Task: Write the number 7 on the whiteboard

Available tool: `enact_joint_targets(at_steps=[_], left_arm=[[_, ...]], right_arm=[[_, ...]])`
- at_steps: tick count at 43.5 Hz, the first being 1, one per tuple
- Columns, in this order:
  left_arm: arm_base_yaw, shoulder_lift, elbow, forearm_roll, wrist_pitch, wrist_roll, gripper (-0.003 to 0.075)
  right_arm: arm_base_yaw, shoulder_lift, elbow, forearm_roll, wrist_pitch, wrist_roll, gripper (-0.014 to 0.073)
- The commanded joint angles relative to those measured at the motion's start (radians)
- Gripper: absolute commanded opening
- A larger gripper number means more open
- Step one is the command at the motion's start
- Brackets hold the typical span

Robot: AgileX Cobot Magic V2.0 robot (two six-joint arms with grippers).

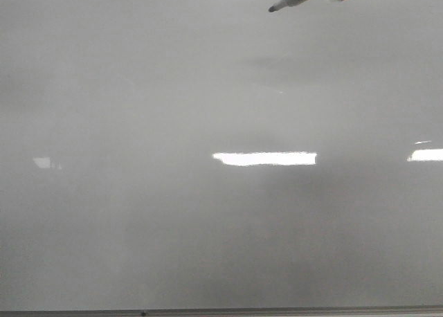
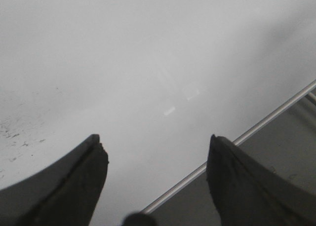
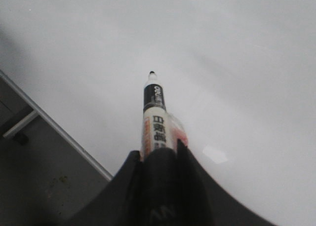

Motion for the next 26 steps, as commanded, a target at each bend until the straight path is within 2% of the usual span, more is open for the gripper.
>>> enact_joint_targets(at_steps=[1, 26], left_arm=[[0.004, 0.002, -0.024, -0.038, -0.072, -0.012, 0.0441], [0.004, 0.003, -0.024, -0.038, -0.079, -0.012, 0.044]], right_arm=[[0.003, 0.02, -0.025, 0.034, -0.136, 0.001, -0.0067], [0.003, 0.282, -0.159, 0.036, -0.251, 0.002, -0.0067]])
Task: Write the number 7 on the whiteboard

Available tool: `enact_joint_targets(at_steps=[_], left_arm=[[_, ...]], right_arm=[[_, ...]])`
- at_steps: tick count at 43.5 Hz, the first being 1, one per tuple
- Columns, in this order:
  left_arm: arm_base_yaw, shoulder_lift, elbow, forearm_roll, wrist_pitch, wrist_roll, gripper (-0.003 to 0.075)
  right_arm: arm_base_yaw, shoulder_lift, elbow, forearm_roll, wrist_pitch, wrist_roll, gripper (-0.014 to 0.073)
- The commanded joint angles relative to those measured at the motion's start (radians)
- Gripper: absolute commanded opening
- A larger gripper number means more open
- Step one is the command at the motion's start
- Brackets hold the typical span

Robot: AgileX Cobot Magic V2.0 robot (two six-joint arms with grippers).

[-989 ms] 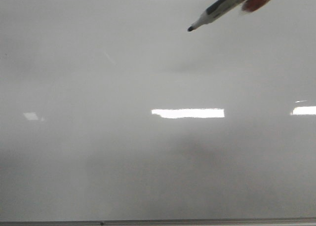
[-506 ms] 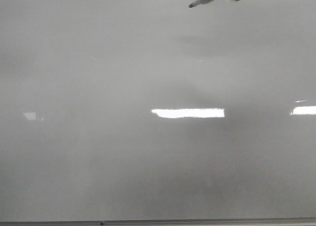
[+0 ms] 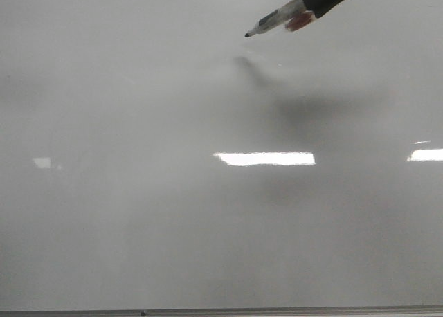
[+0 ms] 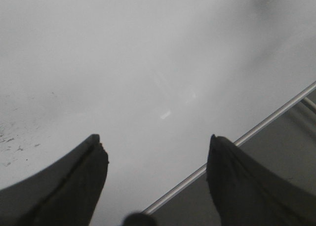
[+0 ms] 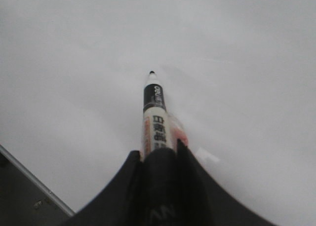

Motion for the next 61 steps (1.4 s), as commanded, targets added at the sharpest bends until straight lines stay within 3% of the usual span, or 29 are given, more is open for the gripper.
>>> enact_joint_targets(at_steps=[1, 10, 21, 26, 42, 50, 54, 61], left_arm=[[0.004, 0.001, -0.024, -0.025, -0.069, -0.012, 0.044], [0.004, 0.001, -0.024, -0.025, -0.069, -0.012, 0.044], [0.004, 0.001, -0.024, -0.025, -0.069, -0.01, 0.044], [0.004, 0.001, -0.024, -0.025, -0.069, -0.01, 0.044], [0.004, 0.001, -0.024, -0.025, -0.087, -0.01, 0.044], [0.004, 0.001, -0.024, -0.025, -0.088, -0.006, 0.044], [-0.007, 0.001, -0.024, -0.032, -0.08, 0.019, 0.044], [-0.097, 0.015, -0.024, -0.1, -0.047, 0.139, 0.0452]], right_arm=[[0.003, 0.003, -0.057, 0.022, -0.078, 0.002, -0.0067], [-0.005, 0.039, -0.059, 0.022, -0.103, 0.002, -0.0067], [-0.14, 0.016, -0.059, 0.017, -0.02, 0.001, -0.0066], [-0.152, 0.017, -0.059, 0.012, -0.004, 0.001, -0.0066], [-0.066, 0.082, 0.002, 0.01, 0.07, -0.023, -0.0066], [-0.022, 0.02, 0.002, 0.01, 0.073, -0.023, -0.0066], [0.008, -0.039, 0.002, 0.01, 0.123, -0.031, -0.0066], [0.083, -0.154, 0.004, 0.01, 0.289, -0.167, -0.0066]])
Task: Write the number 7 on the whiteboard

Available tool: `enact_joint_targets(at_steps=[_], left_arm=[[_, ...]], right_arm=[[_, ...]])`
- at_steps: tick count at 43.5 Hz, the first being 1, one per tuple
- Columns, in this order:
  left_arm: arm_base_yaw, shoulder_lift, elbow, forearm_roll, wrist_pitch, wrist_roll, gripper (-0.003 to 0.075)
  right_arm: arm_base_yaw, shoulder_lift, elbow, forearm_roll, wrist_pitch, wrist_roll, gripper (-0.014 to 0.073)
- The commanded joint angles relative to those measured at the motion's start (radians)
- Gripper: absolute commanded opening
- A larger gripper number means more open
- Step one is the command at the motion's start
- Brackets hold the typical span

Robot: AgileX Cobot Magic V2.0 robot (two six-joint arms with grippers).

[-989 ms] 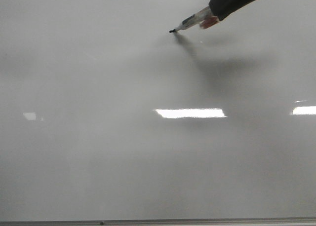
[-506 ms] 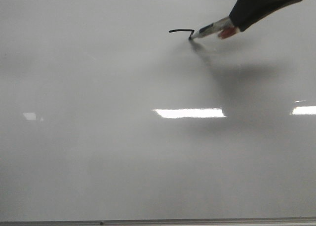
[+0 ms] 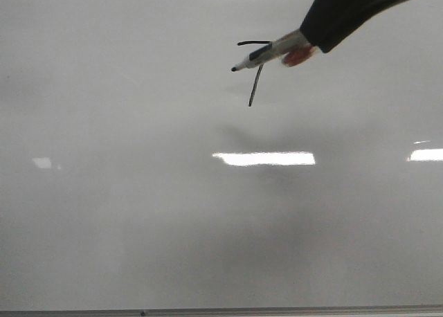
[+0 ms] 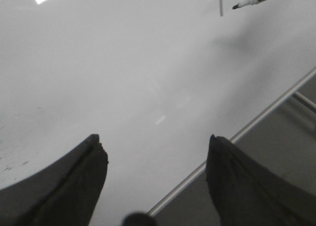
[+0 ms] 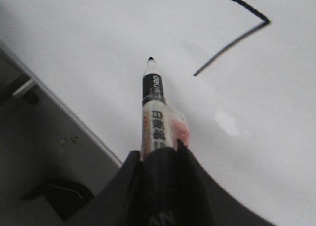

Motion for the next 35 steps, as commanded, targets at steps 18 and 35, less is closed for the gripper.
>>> enact_joint_targets(at_steps=[18, 35], left_arm=[[-0.446, 0.203, -0.033, -0.077, -0.081, 0.204, 0.0566], [-0.589, 0.456, -0.21, -0.102, -0.126, 0.205, 0.0566]], right_arm=[[0.09, -0.255, -0.016, 0.014, 0.401, -0.237, -0.0066], [0.09, -0.255, -0.016, 0.014, 0.395, -0.239, -0.0066]])
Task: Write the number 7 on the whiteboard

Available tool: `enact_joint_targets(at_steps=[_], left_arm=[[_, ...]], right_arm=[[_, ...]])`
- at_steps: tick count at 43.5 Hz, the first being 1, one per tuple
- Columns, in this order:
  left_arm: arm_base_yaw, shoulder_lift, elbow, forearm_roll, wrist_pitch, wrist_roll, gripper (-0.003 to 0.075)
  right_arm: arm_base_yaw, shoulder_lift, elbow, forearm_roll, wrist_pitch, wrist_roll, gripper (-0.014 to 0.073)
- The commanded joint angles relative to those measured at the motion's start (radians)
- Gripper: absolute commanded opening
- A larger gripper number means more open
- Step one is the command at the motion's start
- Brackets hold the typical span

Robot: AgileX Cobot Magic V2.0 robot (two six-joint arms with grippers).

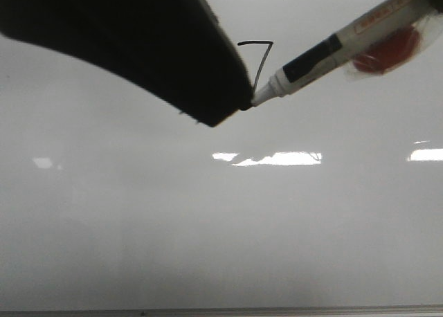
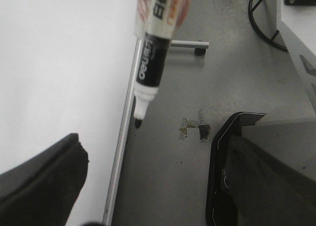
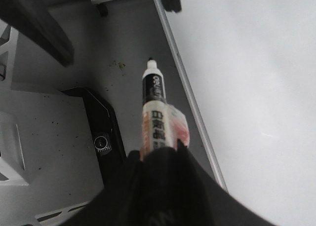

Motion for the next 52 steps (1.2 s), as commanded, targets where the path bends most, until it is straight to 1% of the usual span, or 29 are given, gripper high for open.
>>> enact_joint_targets(at_steps=[1, 4, 11, 19, 21, 25, 32, 37, 39, 43, 47, 50, 52], left_arm=[[-0.008, 0.025, -0.065, -0.041, -0.066, 0.001, 0.0566], [-0.008, 0.054, -0.082, -0.065, -0.075, 0.027, 0.0566], [-0.008, 0.106, -0.103, -0.186, -0.081, 0.155, 0.0564], [-0.008, 0.133, -0.107, -0.215, -0.111, 0.184, 0.0563], [-0.008, 0.139, -0.107, -0.215, -0.111, 0.184, 0.0552], [-0.008, 0.151, -0.107, -0.215, -0.118, 0.195, 0.047], [-0.008, 0.17, -0.107, -0.215, -0.122, 0.203, 0.0267], [-0.008, 0.166, -0.107, -0.215, -0.131, 0.203, 0.016], [-0.008, 0.166, -0.107, -0.215, -0.132, 0.203, 0.013], [-0.008, 0.166, -0.107, -0.215, -0.132, 0.203, 0.0096], [-0.008, 0.166, -0.107, -0.215, -0.132, 0.203, 0.0092], [-0.008, 0.166, -0.107, -0.215, -0.131, 0.203, 0.0092], [-0.006, 0.166, -0.107, -0.215, -0.131, 0.203, 0.0092]], right_arm=[[-0.001, -0.018, -0.022, 0.026, -0.035, -0.009, -0.0066], [-0.001, -0.018, -0.022, 0.026, -0.035, -0.009, -0.0066], [-0.001, -0.018, -0.022, 0.026, -0.035, -0.009, -0.0066], [-0.001, -0.018, -0.022, 0.026, -0.037, -0.009, -0.0066], [-0.001, -0.018, -0.022, 0.026, -0.039, -0.009, -0.0066], [-0.001, -0.018, -0.022, 0.026, -0.046, -0.009, -0.0066], [-0.001, -0.018, -0.022, 0.026, -0.053, -0.009, -0.0066], [-0.001, -0.018, -0.022, 0.026, -0.053, -0.009, -0.0066], [-0.001, -0.018, -0.022, 0.026, -0.053, -0.009, -0.0066], [-0.001, -0.018, -0.019, 0.026, -0.053, -0.009, -0.0066], [-0.001, -0.018, -0.019, 0.026, -0.051, -0.009, -0.0047], [-0.001, -0.018, -0.019, 0.026, -0.049, -0.009, 0.0029], [-0.001, -0.018, -0.019, 0.026, -0.045, -0.009, 0.0115]])
